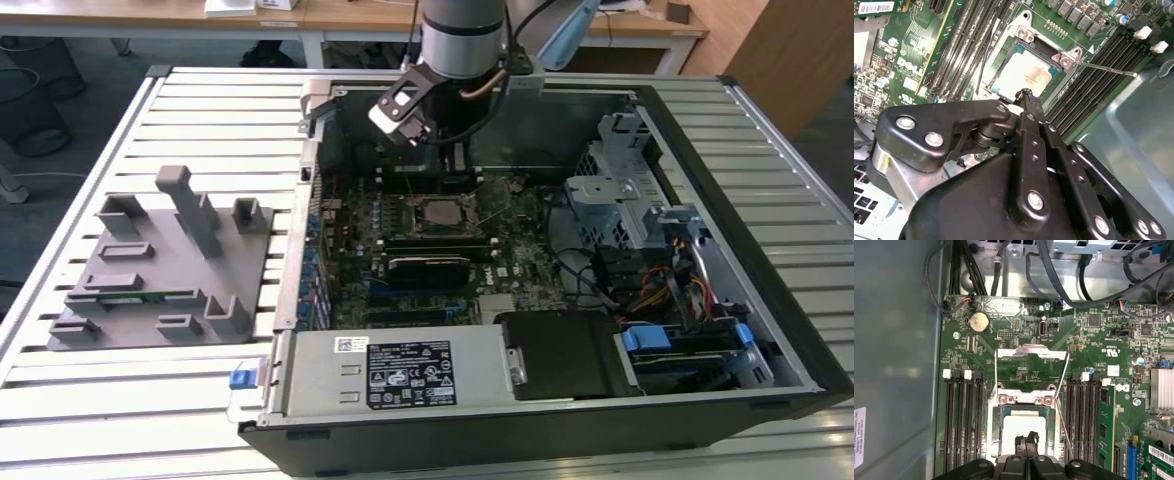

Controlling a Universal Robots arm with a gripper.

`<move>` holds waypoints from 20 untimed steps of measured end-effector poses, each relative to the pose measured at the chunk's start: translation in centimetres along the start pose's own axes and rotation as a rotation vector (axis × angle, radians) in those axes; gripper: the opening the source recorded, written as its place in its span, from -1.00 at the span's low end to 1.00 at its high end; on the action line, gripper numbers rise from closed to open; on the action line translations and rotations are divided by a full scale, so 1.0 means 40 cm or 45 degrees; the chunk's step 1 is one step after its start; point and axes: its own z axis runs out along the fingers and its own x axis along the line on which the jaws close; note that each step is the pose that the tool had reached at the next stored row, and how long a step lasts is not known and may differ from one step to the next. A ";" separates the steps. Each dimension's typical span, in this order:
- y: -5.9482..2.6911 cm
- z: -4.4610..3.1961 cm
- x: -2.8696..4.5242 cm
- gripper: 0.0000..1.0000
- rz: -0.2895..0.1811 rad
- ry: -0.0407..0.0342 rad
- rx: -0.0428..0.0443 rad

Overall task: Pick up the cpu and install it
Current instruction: 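Close the cpu cover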

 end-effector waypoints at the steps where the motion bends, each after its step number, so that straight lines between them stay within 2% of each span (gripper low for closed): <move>1: 0.000 -0.002 0.000 -0.79 0.000 -0.0001 0.000; 11: 0.001 -0.024 0.000 -0.79 0.000 -0.0001 0.000; 20: 0.002 -0.077 -0.002 -0.79 0.000 0.0000 0.000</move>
